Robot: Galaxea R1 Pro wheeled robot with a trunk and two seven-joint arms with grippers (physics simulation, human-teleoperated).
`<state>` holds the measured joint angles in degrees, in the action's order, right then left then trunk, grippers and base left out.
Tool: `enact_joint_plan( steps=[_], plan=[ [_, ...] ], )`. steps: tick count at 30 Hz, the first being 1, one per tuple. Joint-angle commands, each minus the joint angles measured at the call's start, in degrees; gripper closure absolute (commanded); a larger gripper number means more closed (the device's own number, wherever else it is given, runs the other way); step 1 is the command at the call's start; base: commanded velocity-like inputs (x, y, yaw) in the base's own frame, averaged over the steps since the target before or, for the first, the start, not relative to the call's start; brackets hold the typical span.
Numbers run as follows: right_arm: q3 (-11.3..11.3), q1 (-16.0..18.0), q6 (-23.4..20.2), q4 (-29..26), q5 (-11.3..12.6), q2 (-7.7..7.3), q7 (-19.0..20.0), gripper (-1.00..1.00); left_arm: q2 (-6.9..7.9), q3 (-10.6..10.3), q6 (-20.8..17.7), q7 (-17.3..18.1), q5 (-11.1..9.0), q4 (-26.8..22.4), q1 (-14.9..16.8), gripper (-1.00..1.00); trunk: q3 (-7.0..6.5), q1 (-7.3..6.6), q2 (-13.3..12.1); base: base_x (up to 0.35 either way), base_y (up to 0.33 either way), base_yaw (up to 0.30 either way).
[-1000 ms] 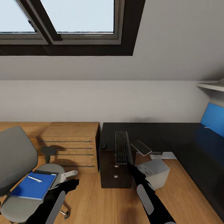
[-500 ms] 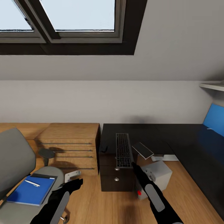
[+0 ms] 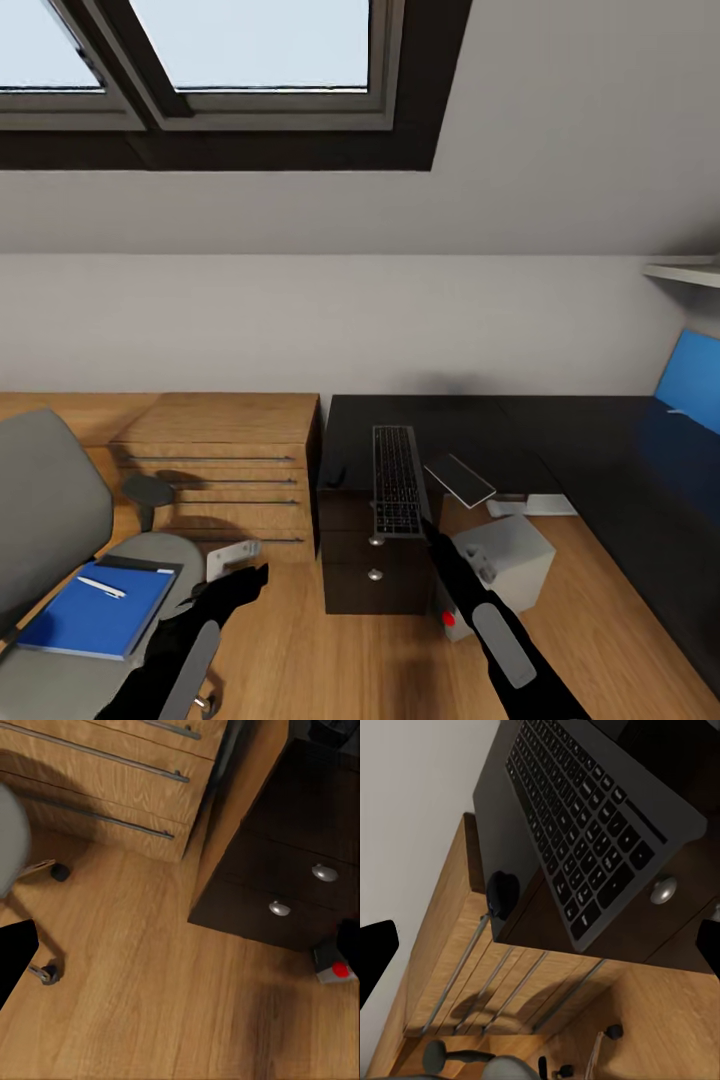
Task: In the bedroom, organize the workspace by keeping the computer under the desk, ensuring the monitor is on the desk, placing the keyboard on the desk next to the monitor, placing the mouse on the desk next to the keyboard, moving the folder from the swivel chair onto the desk next to the mouse, stacking the notebook on top of the folder with the pen on top of the notebook, and positioning the swivel chair next to the desk.
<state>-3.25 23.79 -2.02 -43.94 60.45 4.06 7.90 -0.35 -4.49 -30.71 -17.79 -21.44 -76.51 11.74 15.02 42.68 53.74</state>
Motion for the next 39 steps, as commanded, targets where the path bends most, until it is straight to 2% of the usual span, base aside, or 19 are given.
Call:
enact_joint_plan(
  steps=[1, 5, 9, 18, 28, 34, 36, 39],
  plan=[
    [0.03, 0.03, -0.18, -0.02, 0.55, -0.06, 0.15, -1.0, 0.01, -0.23, -0.19, -0.53, -0.6, -1.31, -0.7, -1.0, 0.26, 0.23, 0.47, 0.0, 0.0, 0.0],
    [0.2, 0.03, -0.24, -0.05, 0.58, -0.89, 0.18, -1.0, 0.12, -2.26, -0.29, -0.5, -0.62, -6.37, -4.11, -1.0, 0.98, 1.11, 2.07, 0.0, 0.0, 0.0],
    [0.42, 0.03, -0.34, -0.04, 0.65, -1.41, 0.19, -1.0, 0.17, -2.99, -0.3, -0.52, -0.62, -7.57, -5.01, -1.0, 1.7, 1.99, 3.68, 0.0, 0.0, 0.0],
    [0.51, 0.03, -0.4, 0.43, 0.72, -1.42, 0.01, -1.0, 0.18, -3.15, -0.15, -0.62, -0.62, -6.9, -5.15, -1.0, 3.31, 3.97, 7.28, 0.0, 0.0, 0.0],
    [0.46, 0.22, -0.67, 5.53, 0.79, -1.43, 0.01, -1.0, 0.18, -3.15, -0.02, -0.76, -0.6, -6.82, -5.15, -1.0, 5.11, 6.16, 11.3, 0.0, 0.0, 0.0],
    [0.64, 0.88, -3.46, 10.4, 0.74, -1.5, 0.22, -1.0, 0.12, -3.15, 0.03, -0.84, -0.53, -6.81, -5.15, -1.0, 6.18, 7.48, 13.7, 0.0, 0.0, 0.0],
    [0.75, 0.98, -3.54, 10.55, 0.71, -1.51, 0.57, -1.0, 0.12, -3.15, 0.03, -0.84, -0.53, -6.7, -5.15, -1.0, 6.54, 7.92, 14.5, 0.0, 0.0, 0.0],
    [0.81, 1.05, -3.48, 10.6, 0.65, -1.45, 3.32, -1.0, 0.1, -3.21, 0.07, -0.89, -0.53, -6.28, -5.15, -1.0, 7.08, 8.58, 15.71, 0.0, 0.0, 0.0]
  ],
)
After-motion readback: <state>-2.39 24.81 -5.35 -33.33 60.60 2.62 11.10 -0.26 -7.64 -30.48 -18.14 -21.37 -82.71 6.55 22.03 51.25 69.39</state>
